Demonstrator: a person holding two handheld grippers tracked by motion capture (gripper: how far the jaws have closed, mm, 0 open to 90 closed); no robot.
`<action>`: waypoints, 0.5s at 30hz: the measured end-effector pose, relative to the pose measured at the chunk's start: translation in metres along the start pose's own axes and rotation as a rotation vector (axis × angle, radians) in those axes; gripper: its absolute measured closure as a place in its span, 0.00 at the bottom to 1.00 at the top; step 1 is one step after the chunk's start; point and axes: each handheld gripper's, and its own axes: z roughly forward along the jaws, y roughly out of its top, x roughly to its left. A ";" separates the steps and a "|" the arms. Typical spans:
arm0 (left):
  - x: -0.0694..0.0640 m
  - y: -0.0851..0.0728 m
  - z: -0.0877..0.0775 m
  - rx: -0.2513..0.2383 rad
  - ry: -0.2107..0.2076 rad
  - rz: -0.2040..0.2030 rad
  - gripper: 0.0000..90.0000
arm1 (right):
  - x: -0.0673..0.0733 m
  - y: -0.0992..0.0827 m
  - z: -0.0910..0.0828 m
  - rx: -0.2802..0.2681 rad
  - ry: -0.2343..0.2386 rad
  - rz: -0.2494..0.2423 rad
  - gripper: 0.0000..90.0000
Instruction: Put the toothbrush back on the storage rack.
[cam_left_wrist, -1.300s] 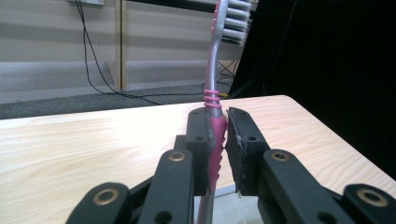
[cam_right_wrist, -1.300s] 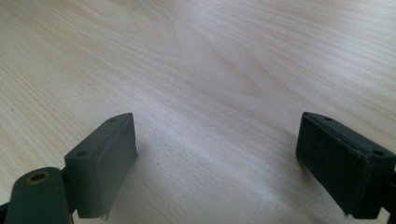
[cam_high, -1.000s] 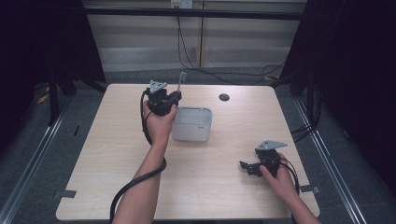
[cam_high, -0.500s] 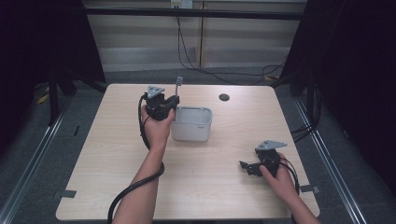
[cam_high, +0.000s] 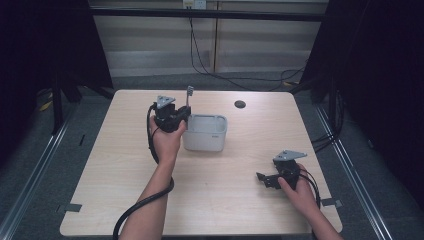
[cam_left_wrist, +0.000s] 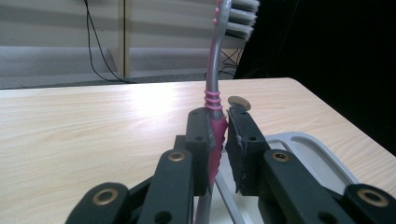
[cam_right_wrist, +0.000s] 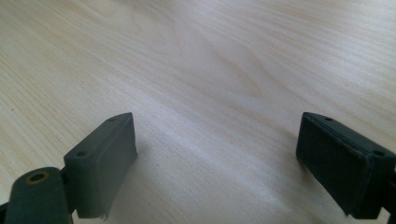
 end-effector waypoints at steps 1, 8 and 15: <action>0.000 0.000 0.000 0.001 -0.001 0.001 0.88 | 0.000 0.000 0.000 0.000 0.000 0.000 0.13; -0.002 -0.004 0.000 0.013 -0.004 0.010 0.88 | 0.000 0.000 0.000 0.000 0.000 0.000 0.13; -0.003 -0.008 0.001 0.033 -0.009 0.018 0.91 | 0.000 0.000 0.000 0.001 0.000 0.002 0.13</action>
